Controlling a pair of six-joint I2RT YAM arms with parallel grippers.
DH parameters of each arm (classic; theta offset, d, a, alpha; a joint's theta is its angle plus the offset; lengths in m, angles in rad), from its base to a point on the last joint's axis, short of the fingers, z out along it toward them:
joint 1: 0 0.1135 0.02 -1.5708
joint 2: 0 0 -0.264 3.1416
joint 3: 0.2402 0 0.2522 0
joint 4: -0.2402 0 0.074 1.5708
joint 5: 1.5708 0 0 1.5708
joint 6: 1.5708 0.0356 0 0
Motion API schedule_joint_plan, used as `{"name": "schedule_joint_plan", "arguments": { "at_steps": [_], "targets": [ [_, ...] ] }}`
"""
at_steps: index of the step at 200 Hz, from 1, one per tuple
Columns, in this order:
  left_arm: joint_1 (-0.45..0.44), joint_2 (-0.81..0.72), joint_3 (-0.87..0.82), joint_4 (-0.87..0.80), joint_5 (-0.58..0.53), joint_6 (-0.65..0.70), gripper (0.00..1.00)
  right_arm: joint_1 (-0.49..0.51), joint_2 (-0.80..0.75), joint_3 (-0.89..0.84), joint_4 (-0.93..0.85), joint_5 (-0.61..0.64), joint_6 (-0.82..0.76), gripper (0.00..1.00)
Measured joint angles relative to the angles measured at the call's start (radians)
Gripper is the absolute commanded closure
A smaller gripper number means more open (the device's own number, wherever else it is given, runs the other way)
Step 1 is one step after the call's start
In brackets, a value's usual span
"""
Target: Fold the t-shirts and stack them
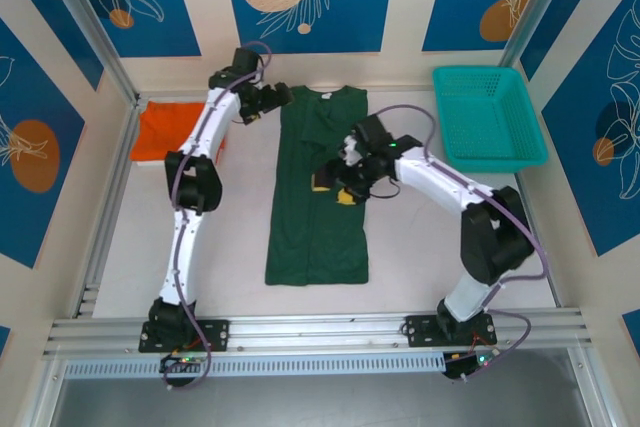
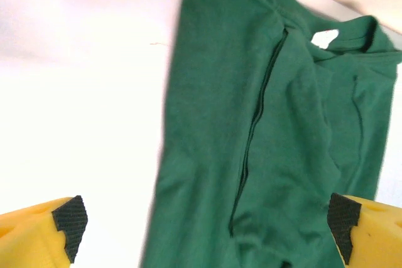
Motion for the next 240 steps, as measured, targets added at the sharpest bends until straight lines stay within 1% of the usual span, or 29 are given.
{"name": "schedule_joint_plan", "arguments": {
  "at_steps": [11,22,38,48,54,71,80,96,129,149,170,208,219,230,240],
  "targets": [
    [0.000,-0.090,-0.102,-0.003,-0.005,0.017,0.00,-0.037,-0.019,-0.048,-0.003,0.006,0.000,0.31],
    [-0.010,-0.204,-0.257,-0.008,-0.002,0.031,0.01,-0.063,-0.024,-0.111,-0.011,0.009,-0.004,0.33],
    [-0.032,-0.365,-0.516,0.003,0.014,0.052,0.09,-0.079,-0.031,-0.215,-0.023,0.010,-0.011,0.35],
    [-0.050,-0.465,-0.693,0.000,0.043,0.064,0.15,-0.080,-0.048,-0.281,-0.040,0.010,-0.017,0.36],
    [-0.059,-0.514,-0.792,-0.003,0.063,0.078,0.17,-0.081,-0.064,-0.318,-0.052,0.009,-0.020,0.37],
    [-0.080,-0.610,-1.018,-0.017,0.120,0.115,0.21,-0.081,-0.117,-0.393,-0.081,0.004,-0.036,0.41],
    [-0.092,-0.655,-1.121,-0.029,0.150,0.129,0.22,-0.081,-0.140,-0.415,-0.097,0.001,-0.046,0.43],
    [-0.123,-0.715,-1.257,-0.051,0.196,0.148,0.23,-0.080,-0.165,-0.446,-0.101,-0.005,-0.064,0.45],
    [-0.194,-0.806,-1.423,-0.051,0.279,0.154,0.27,-0.067,-0.173,-0.500,-0.098,-0.026,-0.071,0.49],
    [-0.224,-0.832,-1.498,-0.046,0.312,0.145,0.30,-0.042,-0.165,-0.505,-0.098,-0.028,-0.071,0.50],
    [-0.237,-0.840,-1.559,-0.032,0.339,0.130,0.36,-0.018,-0.159,-0.513,-0.091,-0.028,-0.070,0.51],
    [-0.245,-0.843,-1.626,-0.009,0.386,0.113,0.37,0.025,-0.159,-0.538,-0.090,-0.029,-0.069,0.51],
    [-0.245,-0.843,-1.633,0.003,0.396,0.109,0.40,0.034,-0.159,-0.549,-0.089,-0.029,-0.066,0.52],
    [-0.246,-0.843,-1.641,0.014,0.402,0.100,0.45,0.041,-0.156,-0.554,-0.089,-0.029,-0.064,0.56],
    [-0.246,-0.842,-1.650,0.028,0.413,0.093,0.56,0.043,-0.146,-0.554,-0.082,-0.029,-0.058,0.61]
  ]
}}
